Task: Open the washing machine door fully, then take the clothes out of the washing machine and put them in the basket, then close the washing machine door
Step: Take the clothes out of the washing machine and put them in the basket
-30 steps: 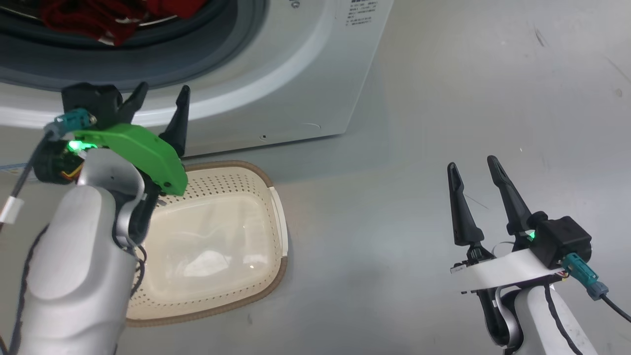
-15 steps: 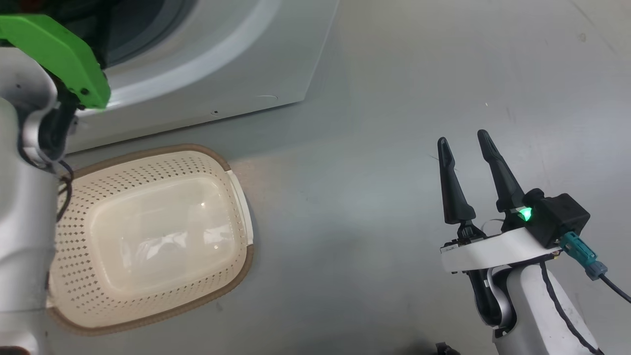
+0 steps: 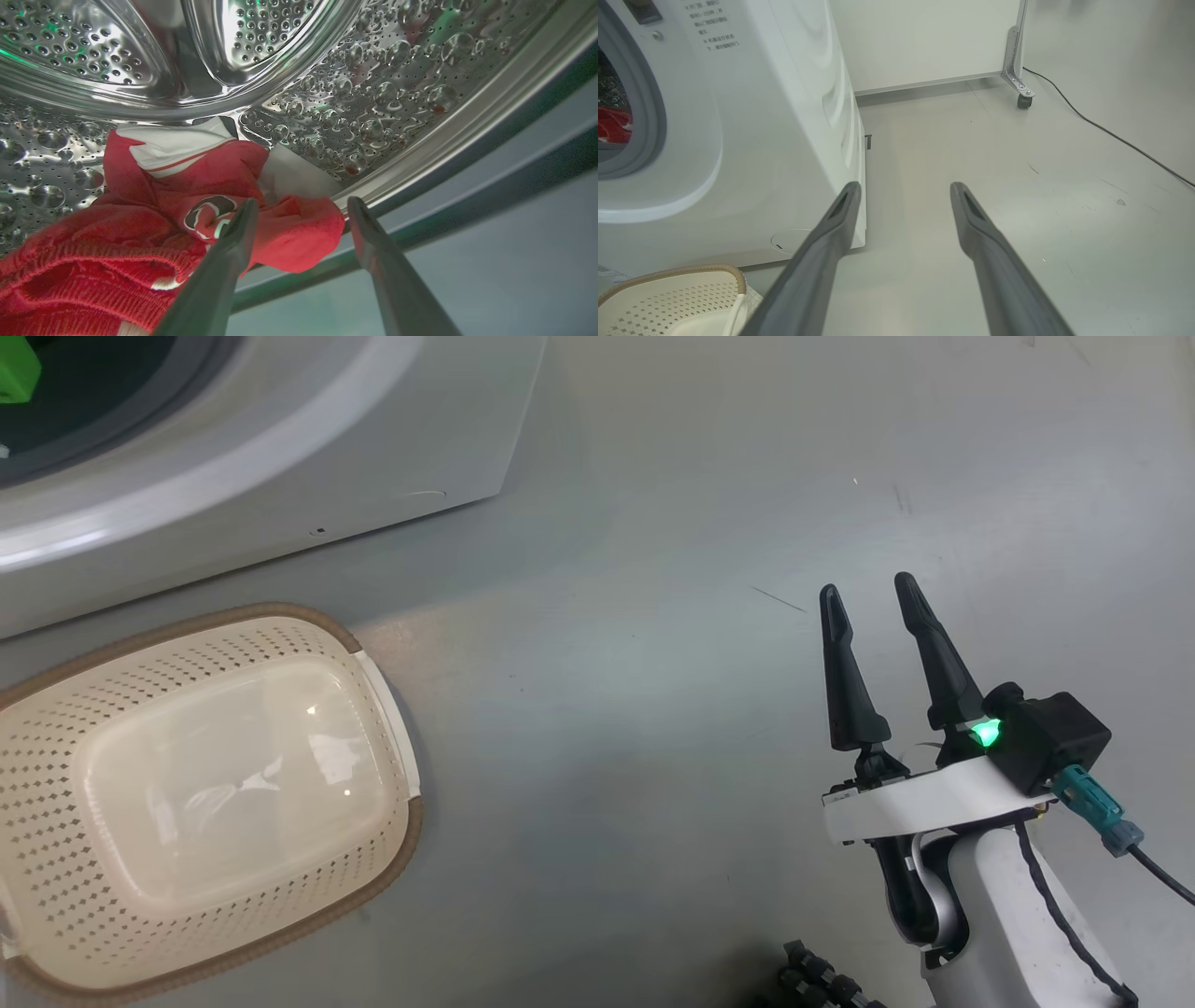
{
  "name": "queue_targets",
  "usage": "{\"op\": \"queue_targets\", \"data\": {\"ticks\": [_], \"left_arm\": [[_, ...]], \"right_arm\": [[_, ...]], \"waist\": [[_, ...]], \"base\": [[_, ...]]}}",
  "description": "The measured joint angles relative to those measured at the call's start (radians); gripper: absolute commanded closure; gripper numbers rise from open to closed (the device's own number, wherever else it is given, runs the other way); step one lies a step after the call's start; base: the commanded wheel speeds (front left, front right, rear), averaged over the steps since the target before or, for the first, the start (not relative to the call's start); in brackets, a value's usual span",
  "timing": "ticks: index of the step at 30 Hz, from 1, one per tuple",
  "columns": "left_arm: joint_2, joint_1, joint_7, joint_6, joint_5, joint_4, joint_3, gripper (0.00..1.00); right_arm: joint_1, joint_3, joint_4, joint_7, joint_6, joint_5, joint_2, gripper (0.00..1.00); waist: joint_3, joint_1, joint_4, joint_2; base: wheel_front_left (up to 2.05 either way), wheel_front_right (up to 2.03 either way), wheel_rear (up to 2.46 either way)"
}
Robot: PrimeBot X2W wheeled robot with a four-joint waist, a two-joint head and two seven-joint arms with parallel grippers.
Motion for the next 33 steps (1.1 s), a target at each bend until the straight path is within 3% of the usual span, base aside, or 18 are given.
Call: {"op": "queue_targets", "data": {"ticks": [13,14,15,17,25,33], "left_arm": [[0.032,-0.038,0.057,0.0,-0.001,0.098,-0.001,0.0],[0.034,-0.04,0.058,0.0,-0.001,0.105,-0.001,0.04],[0.037,-0.041,0.066,0.0,-0.001,0.112,-0.002,0.16],[0.039,-0.042,0.072,0.0,-0.001,0.127,-0.002,1.0],[0.04,-0.051,0.07,0.0,0.0,0.153,-0.005,1.0],[0.032,-0.051,-0.023,0.0,0.003,0.15,-0.016,1.0]], "right_arm": [[-0.028,0.01,-0.001,0.0,-0.01,0.014,0.001,0.0],[-0.03,0.011,-0.001,0.0,-0.01,0.014,0.001,0.0],[-0.033,0.012,0.0,0.0,-0.01,0.014,0.001,0.0],[-0.04,0.012,0.0,0.0,-0.01,0.014,0.001,0.0],[-0.046,0.01,0.0,0.0,-0.018,0.014,0.001,0.0],[-0.057,-0.007,0.005,0.0,-0.023,0.012,0.001,0.0]], "waist": [[0.04,-0.0001,-0.031,0.0],[0.04,-0.0001,-0.031,0.0],[0.041,-0.0001,-0.032,0.0],[0.042,-0.0001,-0.033,0.0],[0.043,-0.0001,-0.033,0.0],[0.031,-0.0001,-0.016,0.0]], "base": [[0.0,0.0,0.0],[0.0,0.0,0.0],[0.0,0.0,0.0],[0.0,0.0,0.0],[0.0,0.0,0.0],[0.0,0.0,0.0]]}}
